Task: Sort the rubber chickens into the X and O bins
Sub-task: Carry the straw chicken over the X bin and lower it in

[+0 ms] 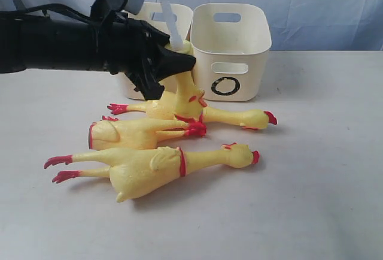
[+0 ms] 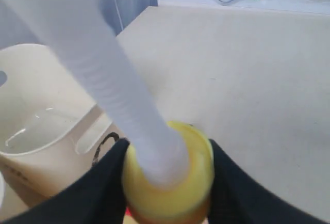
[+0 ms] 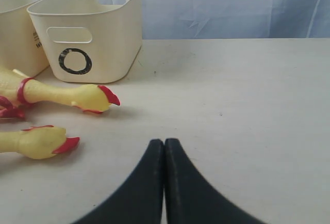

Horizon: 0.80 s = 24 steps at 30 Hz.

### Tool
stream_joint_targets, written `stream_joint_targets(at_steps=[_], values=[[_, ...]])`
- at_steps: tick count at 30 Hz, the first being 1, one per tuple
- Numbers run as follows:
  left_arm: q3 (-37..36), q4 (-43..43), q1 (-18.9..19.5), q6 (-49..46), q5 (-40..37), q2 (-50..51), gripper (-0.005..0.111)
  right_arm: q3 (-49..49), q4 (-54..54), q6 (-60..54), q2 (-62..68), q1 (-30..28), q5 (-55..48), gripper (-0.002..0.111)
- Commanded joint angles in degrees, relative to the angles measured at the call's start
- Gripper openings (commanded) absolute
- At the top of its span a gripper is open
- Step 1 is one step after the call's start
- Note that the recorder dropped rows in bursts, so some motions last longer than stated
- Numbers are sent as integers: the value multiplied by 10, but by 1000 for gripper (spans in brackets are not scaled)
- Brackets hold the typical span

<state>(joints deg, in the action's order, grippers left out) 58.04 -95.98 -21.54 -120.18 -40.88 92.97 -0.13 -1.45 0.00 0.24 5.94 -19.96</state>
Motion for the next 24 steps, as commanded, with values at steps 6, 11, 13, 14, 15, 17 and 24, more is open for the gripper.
stream_joint_targets(at_steps=[6,11,13,14,15,17,24], values=[[15,-25,-3,-17,112,-53,0,1,2,0,-2,1,3,-1],[54,-25,-3,-17,152,-56,0,1,2,0,-2,1,3,-1],[70,-26,-3,-17,193,-56,0,1,2,0,-2,1,4,-1],[78,-28,-3,-17,212,-55,0,1,2,0,-2,1,4,-1],[86,-29,-3,-17,222,-54,0,1,2,0,-2,1,5,-1],[100,-29,-3,-17,238,-47,0,1,2,0,-2,1,4,-1],[153,-29,-3,-17,247,1,0,1,2,0,-2,1,4,-1]])
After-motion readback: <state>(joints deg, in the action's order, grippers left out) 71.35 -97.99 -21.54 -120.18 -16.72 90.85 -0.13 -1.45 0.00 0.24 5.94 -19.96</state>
